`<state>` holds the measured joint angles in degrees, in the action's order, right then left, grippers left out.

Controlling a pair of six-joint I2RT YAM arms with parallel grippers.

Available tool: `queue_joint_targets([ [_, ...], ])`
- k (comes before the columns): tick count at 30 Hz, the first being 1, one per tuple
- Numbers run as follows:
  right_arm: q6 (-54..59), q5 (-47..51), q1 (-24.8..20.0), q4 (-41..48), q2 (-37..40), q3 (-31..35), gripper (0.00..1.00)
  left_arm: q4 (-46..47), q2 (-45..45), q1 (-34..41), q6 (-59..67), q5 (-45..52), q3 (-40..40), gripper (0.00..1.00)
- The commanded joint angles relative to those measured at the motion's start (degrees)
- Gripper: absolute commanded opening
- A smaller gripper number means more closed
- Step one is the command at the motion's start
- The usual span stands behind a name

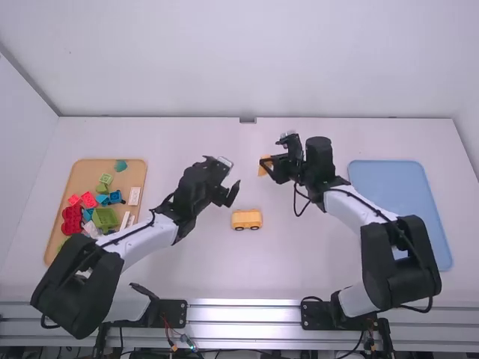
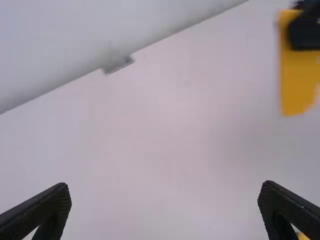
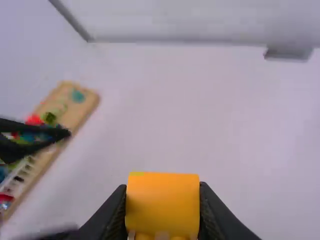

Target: Assemble lego blocks to make yellow taxi

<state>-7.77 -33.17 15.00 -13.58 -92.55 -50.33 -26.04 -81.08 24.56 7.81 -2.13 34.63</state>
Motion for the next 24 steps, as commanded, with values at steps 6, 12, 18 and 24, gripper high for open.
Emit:
queue_joint_targets([
  [6,19.5,4.9,8.7,18.8,-1.0,-14.2,0.13,0.8,25.3,-0.2,1.0,-15.4,-7.7,0.99],
  [12,28.6,5.9,15.8,30.1,-9.0,-23.6,0.11,6.7,47.0,-0.2,4.0,-21.4,-15.1,0.99],
  [18,38.4,12.3,24.4,42.9,-17.6,-33.1,0.09,18.1,66.6,-0.2,1.8,-35.1,-18.0,0.99],
  [24,44.2,20.4,33.1,56.3,-29.2,-44.9,0.06,26.0,78.9,-0.2,2.1,-36.3,-18.2,0.99],
])
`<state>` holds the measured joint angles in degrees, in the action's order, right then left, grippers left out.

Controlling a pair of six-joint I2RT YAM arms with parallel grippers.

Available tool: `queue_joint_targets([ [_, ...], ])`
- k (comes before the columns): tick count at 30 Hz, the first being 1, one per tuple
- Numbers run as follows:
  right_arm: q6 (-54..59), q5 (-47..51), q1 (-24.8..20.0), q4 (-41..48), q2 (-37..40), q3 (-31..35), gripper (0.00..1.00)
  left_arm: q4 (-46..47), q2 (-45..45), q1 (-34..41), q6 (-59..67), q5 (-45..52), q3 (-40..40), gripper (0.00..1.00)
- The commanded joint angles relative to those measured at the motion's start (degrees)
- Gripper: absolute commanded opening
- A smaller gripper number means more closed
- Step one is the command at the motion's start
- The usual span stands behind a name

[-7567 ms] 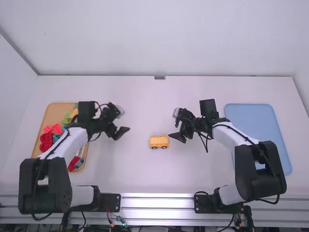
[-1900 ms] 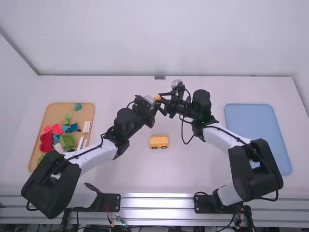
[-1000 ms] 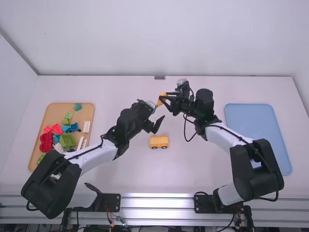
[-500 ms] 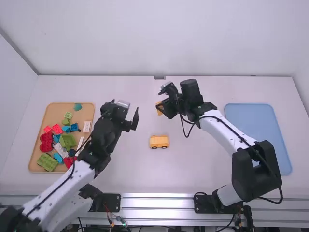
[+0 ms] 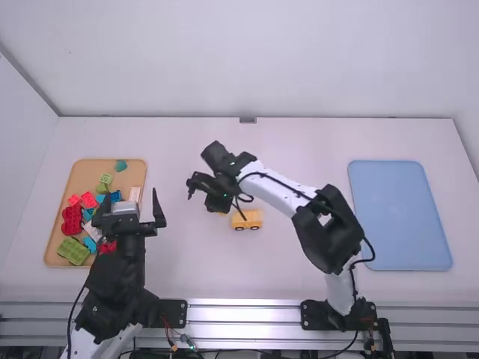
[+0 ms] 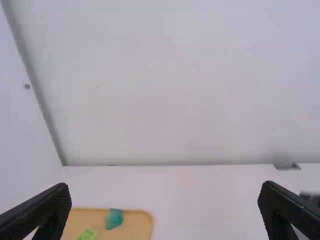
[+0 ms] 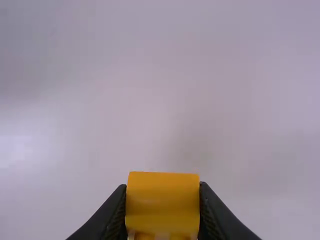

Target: Assemble lego blocks to make yellow taxi

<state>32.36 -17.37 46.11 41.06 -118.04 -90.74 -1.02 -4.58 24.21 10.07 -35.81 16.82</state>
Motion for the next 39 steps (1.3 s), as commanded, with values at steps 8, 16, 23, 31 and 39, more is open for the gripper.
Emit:
queue_joint_targets([
  [8,3.7,13.6,6.3,7.8,-12.7,-12.0,0.07,3.0,3.4,0.2,-0.2,-2.6,-0.3,0.99],
  [16,3.5,14.4,6.7,5.8,-15.0,-12.4,0.08,3.2,3.4,0.2,-0.8,-2.6,-0.3,0.99],
  [23,3.5,14.2,6.4,5.7,-15.0,-12.4,0.28,3.6,3.4,0.2,-0.8,-2.6,-0.3,0.99],
  [31,1.0,14.2,5.9,5.5,-14.3,-12.5,0.83,3.9,3.4,0.1,-1.7,-2.6,-0.3,0.99],
  [39,0.9,8.6,1.1,4.8,-3.8,-9.7,0.98,4.2,3.2,-0.3,-1.7,-0.5,0.1,0.99],
])
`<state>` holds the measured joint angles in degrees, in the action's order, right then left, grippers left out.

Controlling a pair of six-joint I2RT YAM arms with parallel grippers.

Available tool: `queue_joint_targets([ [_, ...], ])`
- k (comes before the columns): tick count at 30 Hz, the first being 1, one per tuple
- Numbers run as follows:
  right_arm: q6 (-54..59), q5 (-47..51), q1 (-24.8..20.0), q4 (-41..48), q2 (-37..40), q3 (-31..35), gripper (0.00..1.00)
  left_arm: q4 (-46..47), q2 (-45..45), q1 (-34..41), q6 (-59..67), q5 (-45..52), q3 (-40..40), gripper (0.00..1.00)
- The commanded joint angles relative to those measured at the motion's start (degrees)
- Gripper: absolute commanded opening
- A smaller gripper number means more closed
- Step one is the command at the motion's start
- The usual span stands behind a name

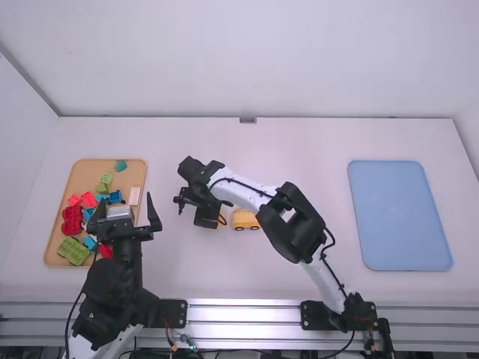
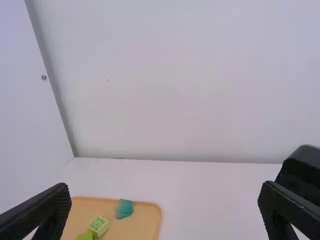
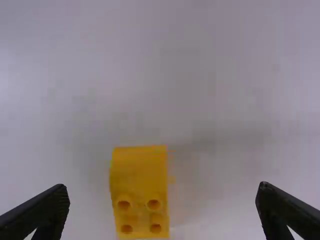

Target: Assemble lego blocks to make yellow taxi

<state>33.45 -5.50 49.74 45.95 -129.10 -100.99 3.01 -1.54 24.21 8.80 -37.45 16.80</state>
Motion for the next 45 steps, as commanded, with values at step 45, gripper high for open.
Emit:
queue_joint_targets([
  [45,1.1,-43.6,-34.8,-62.7,49.6,71.9,0.99,11.1,-104.9,-26.8,85.2,106.9,25.3,0.91],
])
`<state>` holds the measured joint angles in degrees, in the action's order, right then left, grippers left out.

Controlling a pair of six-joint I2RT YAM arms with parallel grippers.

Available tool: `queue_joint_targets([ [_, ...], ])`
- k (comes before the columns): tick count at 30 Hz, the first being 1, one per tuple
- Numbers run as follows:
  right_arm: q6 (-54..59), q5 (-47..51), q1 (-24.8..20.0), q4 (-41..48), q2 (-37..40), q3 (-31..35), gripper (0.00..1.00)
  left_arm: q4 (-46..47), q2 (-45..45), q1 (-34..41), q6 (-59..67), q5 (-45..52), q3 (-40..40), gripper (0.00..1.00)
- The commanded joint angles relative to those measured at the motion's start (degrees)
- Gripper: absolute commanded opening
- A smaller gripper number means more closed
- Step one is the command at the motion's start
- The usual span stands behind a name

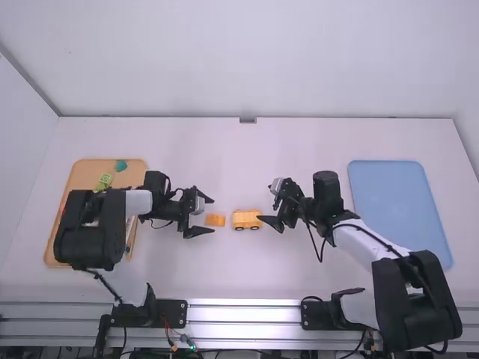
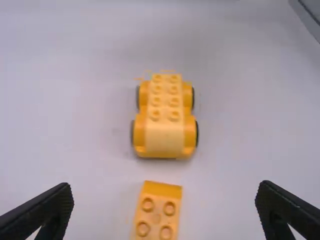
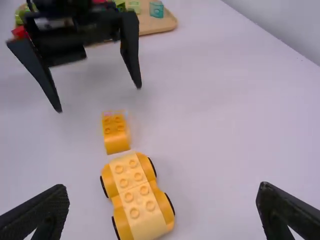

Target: Assemble lego blocks to make yellow taxi

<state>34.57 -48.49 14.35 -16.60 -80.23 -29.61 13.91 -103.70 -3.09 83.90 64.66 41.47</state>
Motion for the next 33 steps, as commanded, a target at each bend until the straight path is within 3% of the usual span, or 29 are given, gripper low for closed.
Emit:
queue_joint_targets([
  [1,0.0,-0.6,0.6,-0.2,0.7,0.5,0.98,0.3,-3.2,0.5,10.5,4.7,0.6,0.9],
  [7,0.0,-0.8,-0.2,-0.1,0.7,0.5,0.99,-0.8,-6.8,-0.3,10.7,0.2,0.6,0.78],
  [17,0.0,-1.0,0.4,0.1,0.7,0.5,0.99,-9.8,-10.7,-0.2,1.4,0.3,0.1,0.75],
  [19,0.0,-1.0,0.5,0.0,0.7,0.5,0.99,-9.7,-11.0,-0.2,1.6,0.4,0.1,0.72],
  [20,0.0,-1.0,0.2,-0.1,0.7,0.5,0.99,-9.7,-11.0,0.2,1.6,-0.1,0.1,0.63],
  [24,0.0,-1.0,0.3,0.0,0.7,0.5,0.99,-9.7,-11.0,-0.2,1.6,-1.1,0.0,0.55],
  [33,0.0,-1.2,0.3,-0.1,0.7,0.5,0.99,-13.4,-11.0,0.3,1.4,-2.5,-2.1,0.5],
])
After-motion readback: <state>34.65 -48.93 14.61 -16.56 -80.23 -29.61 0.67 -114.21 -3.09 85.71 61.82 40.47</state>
